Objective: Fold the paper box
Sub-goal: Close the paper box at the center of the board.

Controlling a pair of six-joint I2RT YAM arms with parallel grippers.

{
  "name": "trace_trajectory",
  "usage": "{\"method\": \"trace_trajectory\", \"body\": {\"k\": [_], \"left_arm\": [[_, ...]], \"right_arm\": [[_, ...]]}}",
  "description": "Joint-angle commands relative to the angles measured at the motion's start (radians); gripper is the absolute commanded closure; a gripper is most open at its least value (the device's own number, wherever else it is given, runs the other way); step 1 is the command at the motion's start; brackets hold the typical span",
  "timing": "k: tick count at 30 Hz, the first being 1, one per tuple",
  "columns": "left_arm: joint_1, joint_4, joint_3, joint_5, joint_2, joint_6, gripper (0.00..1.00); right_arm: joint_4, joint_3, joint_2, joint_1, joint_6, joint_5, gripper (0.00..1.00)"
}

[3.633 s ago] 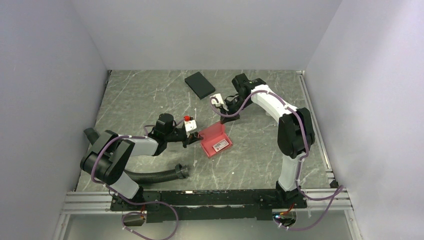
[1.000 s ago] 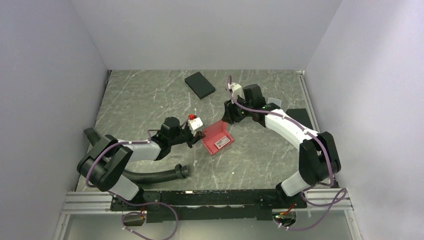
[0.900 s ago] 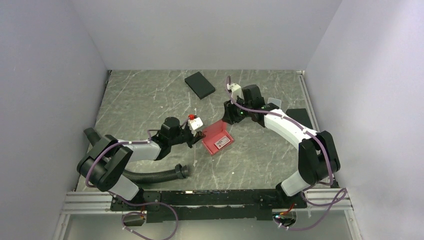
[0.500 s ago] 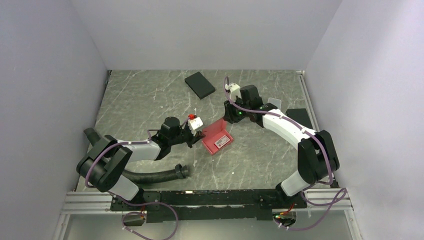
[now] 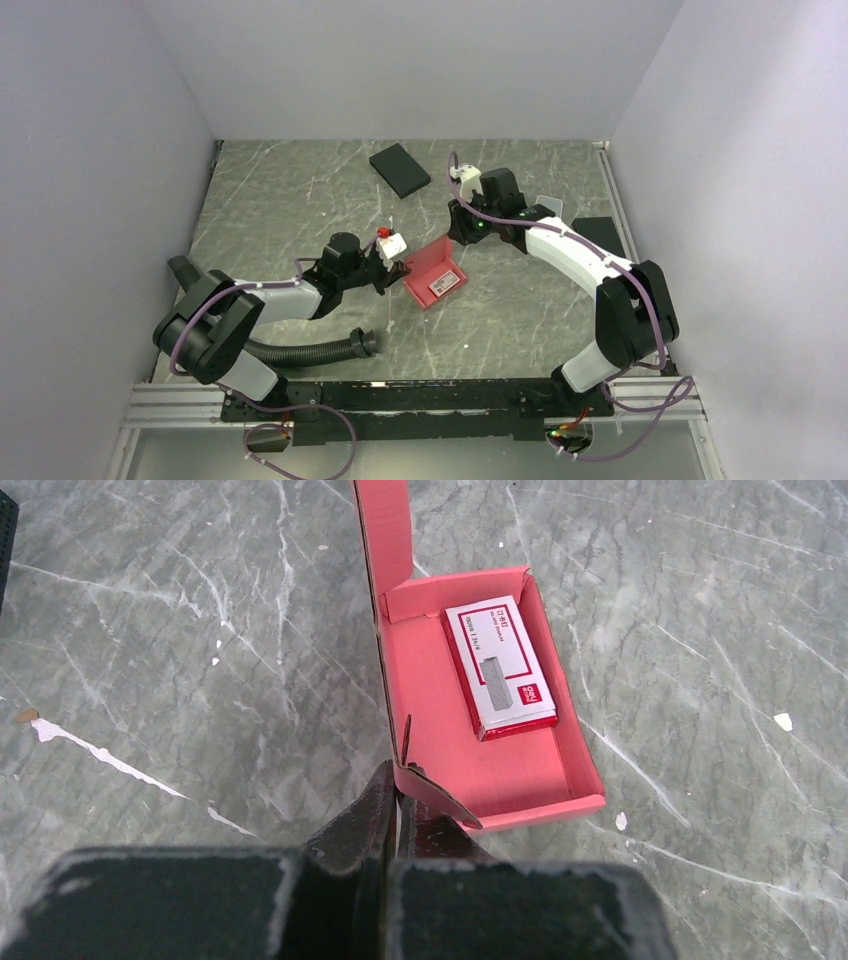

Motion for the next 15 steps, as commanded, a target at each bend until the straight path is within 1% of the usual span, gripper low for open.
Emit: {"method": "trace_trajectory", "body": {"k": [1, 9, 15], "left_arm": [[-0.005, 0.001, 0.035, 0.007, -0.026, -0.006, 1.00], [-0.005, -0.003, 0.036, 0.009, -0.032, -0.003, 1.00], [-0.005, -0.001, 0.035, 0.011, -0.033, 0.000, 1.00]], "right_arm": [[0.008, 0.052, 0.005, 0.001, -0.004, -0.016, 0.70], [-0.006, 0.061, 0.030, 0.007, 0.000, -0.009, 0.77], [-0.008, 0.065, 0.040, 0.010, 0.002, 0.000, 0.78]]}}
